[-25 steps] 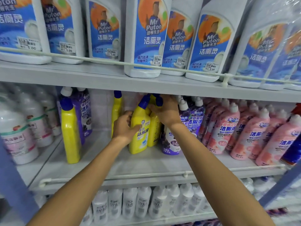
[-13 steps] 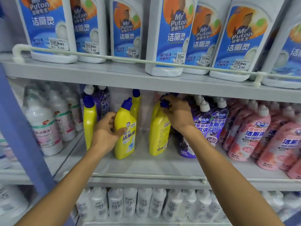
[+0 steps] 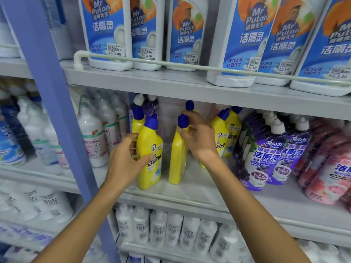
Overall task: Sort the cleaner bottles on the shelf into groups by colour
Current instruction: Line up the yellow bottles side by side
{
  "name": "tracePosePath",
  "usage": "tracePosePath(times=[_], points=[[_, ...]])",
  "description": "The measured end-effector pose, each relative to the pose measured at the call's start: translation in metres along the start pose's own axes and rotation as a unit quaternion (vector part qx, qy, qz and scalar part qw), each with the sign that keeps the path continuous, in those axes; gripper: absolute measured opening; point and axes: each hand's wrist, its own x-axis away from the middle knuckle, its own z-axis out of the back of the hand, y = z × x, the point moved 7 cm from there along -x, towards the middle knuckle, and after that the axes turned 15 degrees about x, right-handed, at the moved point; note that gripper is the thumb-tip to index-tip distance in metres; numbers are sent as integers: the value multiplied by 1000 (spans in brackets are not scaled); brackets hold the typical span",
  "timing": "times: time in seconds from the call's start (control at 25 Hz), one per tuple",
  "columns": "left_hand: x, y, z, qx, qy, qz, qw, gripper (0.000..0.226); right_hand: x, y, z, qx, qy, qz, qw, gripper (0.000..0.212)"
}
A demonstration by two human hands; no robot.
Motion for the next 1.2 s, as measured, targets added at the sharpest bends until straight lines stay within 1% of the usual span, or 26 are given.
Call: tracePosePath(times=[0.08, 0.12, 0.2, 0.28, 0.36, 0.44, 0.52, 0.6, 0.64, 0.72, 0.8, 0.92, 1.08, 1.2], points=[[1, 3, -3, -27, 6, -6, 1000, 61, 4, 9, -2, -4, -2, -38, 999, 43], [-1, 3, -6, -40, 8, -9, 999, 57, 7, 14, -1, -7, -4, -61, 998, 45], [-4, 1, -17, -63, 2, -7, 998, 50, 16, 26, -1, -17, -14, -106, 994, 58], [-7, -2, -34, -77, -3, 8, 997, 44, 31, 32, -3, -39, -26, -141, 989, 65], [-10, -3, -53, -84, 10, 8, 996, 40, 44, 34, -6, -69, -31, -161, 984, 66], [-15, -2, -68, -86, 24, -7, 996, 38, 49, 34, -5, -78, -28, -157, 984, 66], [-24, -9, -80, -73, 12, 0, 997, 38, 45, 38, -1, -58, -17, -142, 988, 58], [-33, -16, -89, -64, -1, 19, 998, 40, 36, 41, 6, -13, 4, -127, 992, 43], [-37, -17, -93, -68, 2, 21, 997, 41, 31, 43, 8, 14, 17, -123, 992, 39], [-43, -18, -100, -81, 15, 22, 996, 43, 28, 50, 3, 58, 26, -128, 990, 43], [-49, -16, -108, -85, 25, 34, 995, 43, 31, 63, -9, 76, 29, -164, 983, 46], [-53, -13, -113, -99, 32, 39, 994, 40, 37, 71, -16, 94, 55, -209, 972, 34], [-50, -19, -104, -156, 75, 16, 985, 36, 45, 73, -13, 149, 82, -215, 962, 35], [-64, -27, -103, -163, 90, 16, 982, 38, 37, 74, -17, 148, 104, -212, 960, 41]])
